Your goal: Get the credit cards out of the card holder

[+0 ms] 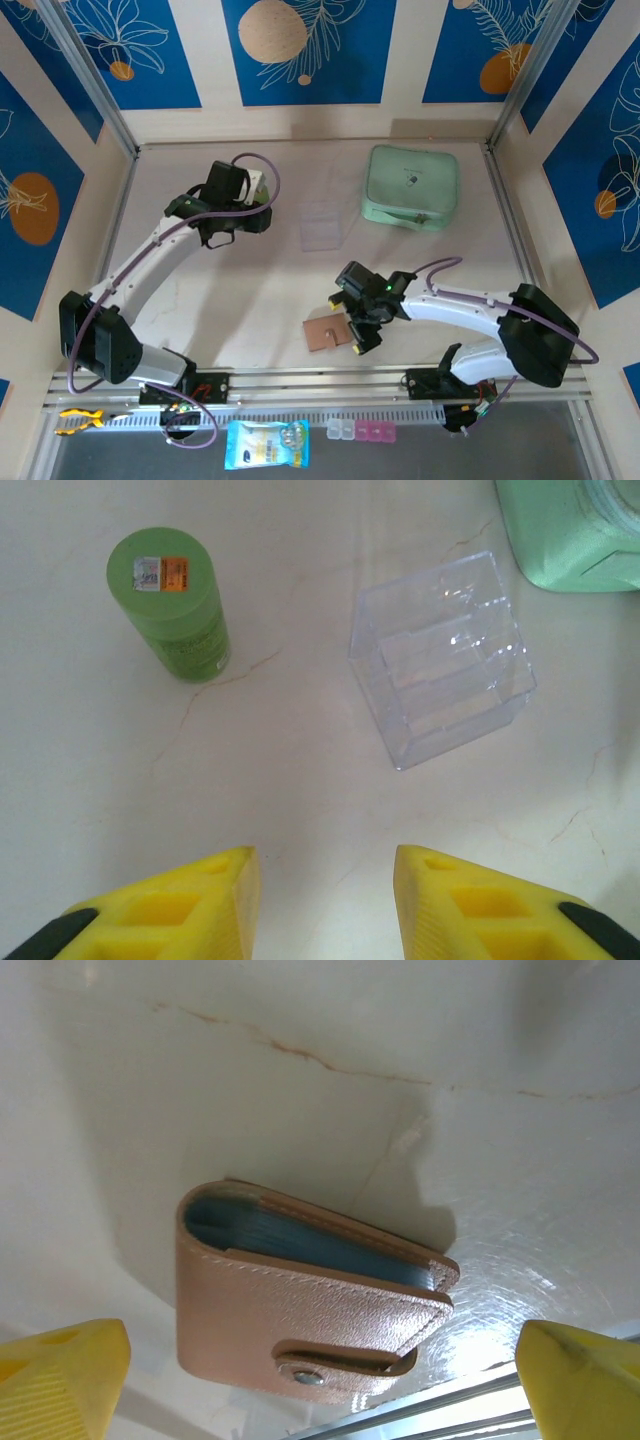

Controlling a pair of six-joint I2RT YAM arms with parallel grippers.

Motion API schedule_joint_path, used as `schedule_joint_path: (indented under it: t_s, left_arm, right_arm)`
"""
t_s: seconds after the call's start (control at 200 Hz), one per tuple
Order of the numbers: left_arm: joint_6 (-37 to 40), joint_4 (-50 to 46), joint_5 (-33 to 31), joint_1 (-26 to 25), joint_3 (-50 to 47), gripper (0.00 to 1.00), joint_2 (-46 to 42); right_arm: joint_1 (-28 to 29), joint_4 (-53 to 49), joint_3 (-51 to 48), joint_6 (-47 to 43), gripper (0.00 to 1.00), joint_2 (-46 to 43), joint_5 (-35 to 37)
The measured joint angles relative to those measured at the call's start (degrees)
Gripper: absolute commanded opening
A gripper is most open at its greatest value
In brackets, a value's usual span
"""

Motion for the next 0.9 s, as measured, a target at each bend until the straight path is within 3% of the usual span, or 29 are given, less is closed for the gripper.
schedule_joint_path:
  t_s: [0.35,0.54,0.805,0.9]
  left_arm:
    - [0.39,1.44,0.81,0.33,-0.94,0.43,-1.2]
    - [0.39,1.57,1.44,0.42,-0.98,0.43,-1.42]
    - [0.39,1.57,1.68,0.42,-1.05,0.44,-1.57]
    - [0.37,1.57,1.88,0.42,-1.05,0.45,-1.57]
  right_arm:
    - [0.22,5.22,-1.55,0.87,0.94,4.15,-0.85]
    - [0.31,4.76,-1.46,1.07,0.84,4.87,-1.68]
    - [0.2,3.82,-0.37,1.05,0.88,5.99,-2.08]
    - [0.22,2.93,0.59,1.03,0.84,6.78,-2.08]
